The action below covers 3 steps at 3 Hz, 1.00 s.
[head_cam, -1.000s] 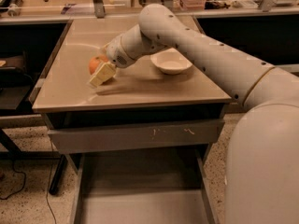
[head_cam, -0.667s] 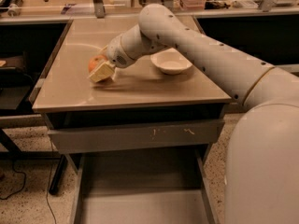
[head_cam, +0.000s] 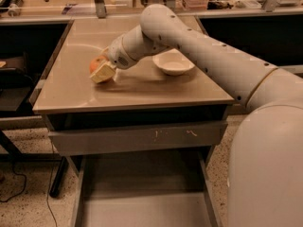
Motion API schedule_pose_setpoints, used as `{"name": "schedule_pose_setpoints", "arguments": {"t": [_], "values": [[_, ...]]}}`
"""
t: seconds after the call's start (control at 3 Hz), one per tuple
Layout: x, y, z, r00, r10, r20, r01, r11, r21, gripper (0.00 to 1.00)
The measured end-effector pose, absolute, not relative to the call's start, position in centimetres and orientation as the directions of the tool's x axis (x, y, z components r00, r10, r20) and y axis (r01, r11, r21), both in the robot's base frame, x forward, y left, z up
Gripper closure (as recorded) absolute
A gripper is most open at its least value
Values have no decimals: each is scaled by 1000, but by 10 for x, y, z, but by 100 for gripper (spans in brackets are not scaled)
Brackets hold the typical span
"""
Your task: Place orange into middle drawer
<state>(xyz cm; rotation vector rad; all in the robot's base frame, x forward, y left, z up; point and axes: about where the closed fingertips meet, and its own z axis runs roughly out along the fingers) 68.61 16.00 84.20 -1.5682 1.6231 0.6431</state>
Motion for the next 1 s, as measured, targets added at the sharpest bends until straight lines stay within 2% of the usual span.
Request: {"name": "schedule_pose_setpoints", "arguments": {"t": [0.33, 1.0], "values": [[663, 156, 851, 54, -591, -805, -982, 115, -151, 100], [568, 122, 875, -50, -602, -797, -975, 201, -91, 100]]}}
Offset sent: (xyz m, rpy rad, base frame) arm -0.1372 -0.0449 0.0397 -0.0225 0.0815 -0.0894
